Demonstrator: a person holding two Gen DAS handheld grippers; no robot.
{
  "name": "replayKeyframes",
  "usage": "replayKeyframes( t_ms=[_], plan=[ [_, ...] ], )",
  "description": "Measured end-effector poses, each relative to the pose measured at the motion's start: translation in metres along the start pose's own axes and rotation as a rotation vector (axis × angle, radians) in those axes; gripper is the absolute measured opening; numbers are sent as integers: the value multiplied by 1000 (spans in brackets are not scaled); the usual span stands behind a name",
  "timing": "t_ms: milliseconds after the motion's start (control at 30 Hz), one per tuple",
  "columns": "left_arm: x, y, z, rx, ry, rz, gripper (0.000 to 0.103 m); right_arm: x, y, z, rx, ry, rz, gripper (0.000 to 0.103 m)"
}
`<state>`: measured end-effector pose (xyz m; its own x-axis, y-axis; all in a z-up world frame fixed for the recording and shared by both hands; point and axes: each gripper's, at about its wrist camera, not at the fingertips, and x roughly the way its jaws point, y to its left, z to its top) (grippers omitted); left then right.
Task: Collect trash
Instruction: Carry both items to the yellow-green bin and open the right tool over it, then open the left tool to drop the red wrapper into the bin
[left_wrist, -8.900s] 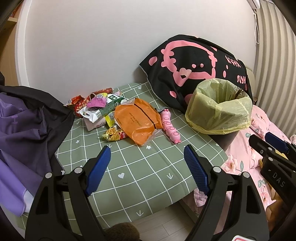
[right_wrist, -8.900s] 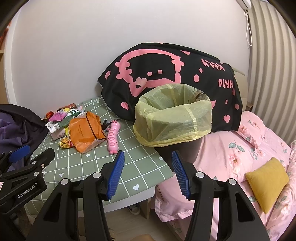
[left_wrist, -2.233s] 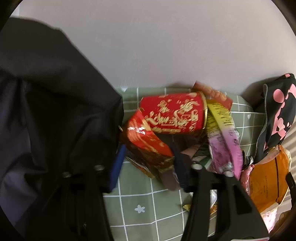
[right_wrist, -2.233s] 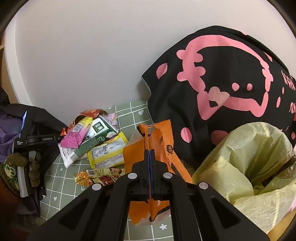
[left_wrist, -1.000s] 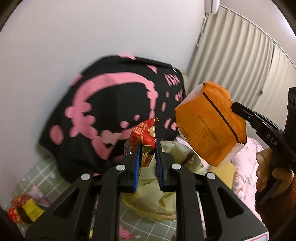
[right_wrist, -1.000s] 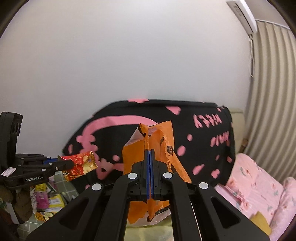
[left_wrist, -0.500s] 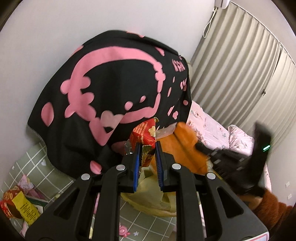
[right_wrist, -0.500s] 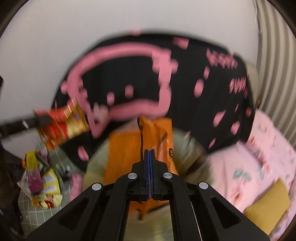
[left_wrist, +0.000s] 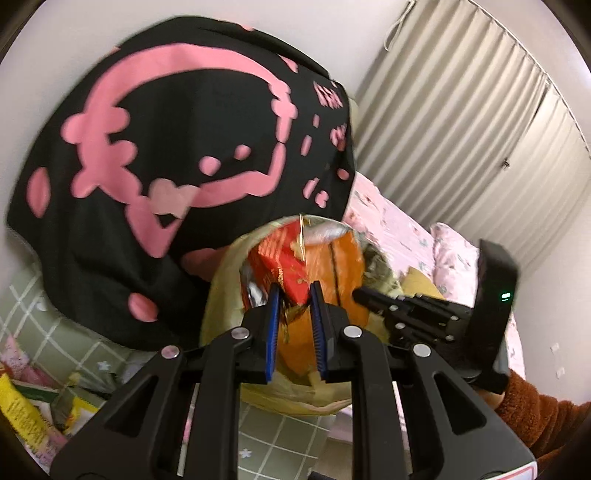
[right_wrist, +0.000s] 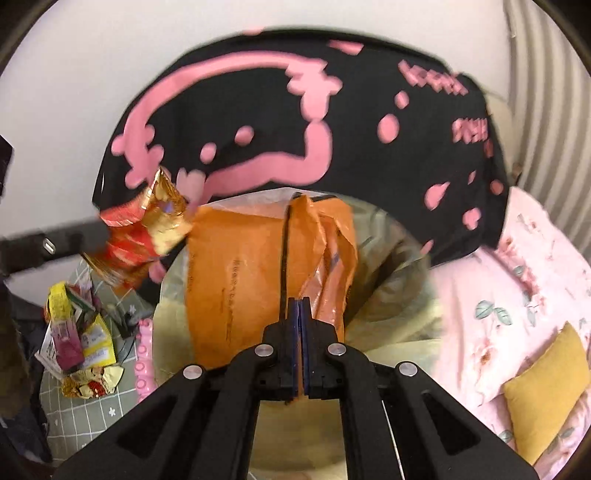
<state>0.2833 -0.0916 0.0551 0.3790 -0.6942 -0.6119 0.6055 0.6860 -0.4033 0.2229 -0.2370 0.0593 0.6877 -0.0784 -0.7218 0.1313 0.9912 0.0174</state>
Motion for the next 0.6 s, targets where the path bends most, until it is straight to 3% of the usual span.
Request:
replayKeyframes(
  t_ms=[100, 167, 233, 433, 600],
  plan=[
    [4, -11, 1, 20, -8, -11, 14, -23, -14, 2, 52, -63, -1, 4],
    [-4, -22, 2, 69, -60, 4, 14, -35, -22, 2, 74, -92, -37, 4],
    [-6, -27, 6, 71, -67, -27, 14, -45, -31, 1, 93, -110, -68, 5],
    [61, -34, 2, 69, 111, -45, 14, -57, -58, -3, 160, -118, -124, 5],
    [126, -25, -11, 42, 255, 41, 13, -64, -71, -10, 183, -121, -146, 4]
  ],
)
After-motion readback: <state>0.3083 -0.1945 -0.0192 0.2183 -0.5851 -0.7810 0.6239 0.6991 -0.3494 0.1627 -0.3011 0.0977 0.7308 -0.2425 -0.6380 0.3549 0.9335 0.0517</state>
